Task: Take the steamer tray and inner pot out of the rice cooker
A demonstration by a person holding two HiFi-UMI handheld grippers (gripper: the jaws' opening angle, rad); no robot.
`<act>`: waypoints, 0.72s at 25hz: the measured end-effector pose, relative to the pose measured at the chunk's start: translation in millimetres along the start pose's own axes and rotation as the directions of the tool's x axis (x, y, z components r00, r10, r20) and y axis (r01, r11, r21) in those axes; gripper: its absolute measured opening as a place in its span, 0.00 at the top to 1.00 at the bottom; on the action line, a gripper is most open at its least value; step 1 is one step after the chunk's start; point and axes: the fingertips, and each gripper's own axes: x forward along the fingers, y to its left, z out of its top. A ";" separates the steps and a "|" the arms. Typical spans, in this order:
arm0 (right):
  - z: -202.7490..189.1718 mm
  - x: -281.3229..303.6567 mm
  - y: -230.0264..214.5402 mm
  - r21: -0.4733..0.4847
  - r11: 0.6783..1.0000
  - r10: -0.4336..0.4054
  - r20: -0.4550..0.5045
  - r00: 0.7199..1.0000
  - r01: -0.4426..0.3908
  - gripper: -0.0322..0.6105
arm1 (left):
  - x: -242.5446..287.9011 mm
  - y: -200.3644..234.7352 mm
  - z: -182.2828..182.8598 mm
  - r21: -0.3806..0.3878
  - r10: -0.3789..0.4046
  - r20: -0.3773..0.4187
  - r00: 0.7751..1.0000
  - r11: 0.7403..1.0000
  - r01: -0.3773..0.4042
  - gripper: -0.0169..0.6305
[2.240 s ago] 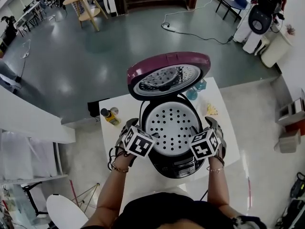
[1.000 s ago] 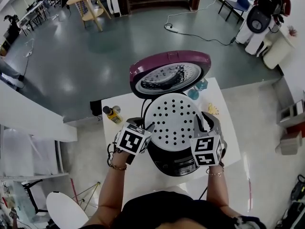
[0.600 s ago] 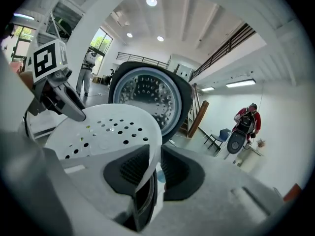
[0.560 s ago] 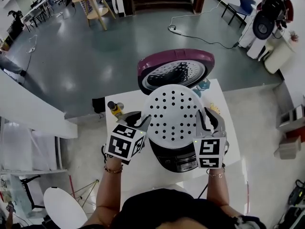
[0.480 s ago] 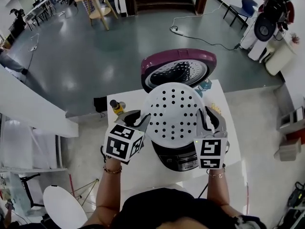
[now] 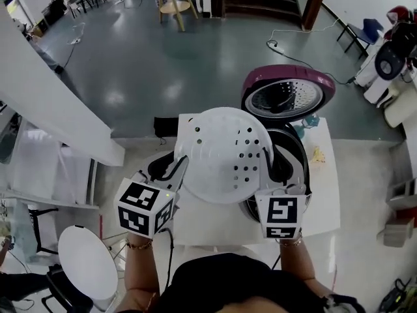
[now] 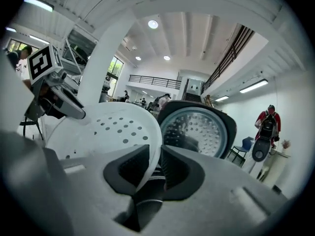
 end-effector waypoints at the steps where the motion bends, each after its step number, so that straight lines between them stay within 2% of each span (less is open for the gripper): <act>1: 2.9 2.2 15.4 0.002 1.000 0.025 -0.004 1.000 -0.025 0.83 | -11.0 10.1 -7.1 -0.005 0.025 -0.009 1.000 1.000 -0.025 0.84; 6: 12.5 9.2 87.7 0.004 0.994 0.108 -0.023 0.994 -0.108 0.83 | -55.0 58.1 -48.4 -0.064 0.084 -0.060 0.995 0.994 -0.088 0.84; 10: -10.4 25.1 141.3 0.013 0.989 0.148 -0.090 0.985 -0.147 0.83 | -66.9 92.5 -94.8 -0.098 0.083 -0.141 0.987 0.990 -0.097 0.84; 14: -51.8 43.8 175.6 0.069 0.983 0.181 -0.185 0.966 -0.171 0.83 | -50.8 115.2 -145.1 -0.154 0.003 -0.202 0.979 0.988 -0.035 0.85; 18: -103.1 66.9 195.3 0.103 0.983 0.174 -0.283 0.943 -0.150 0.83 | -16.4 129.5 -192.0 -0.196 -0.078 -0.251 0.965 0.980 0.028 0.85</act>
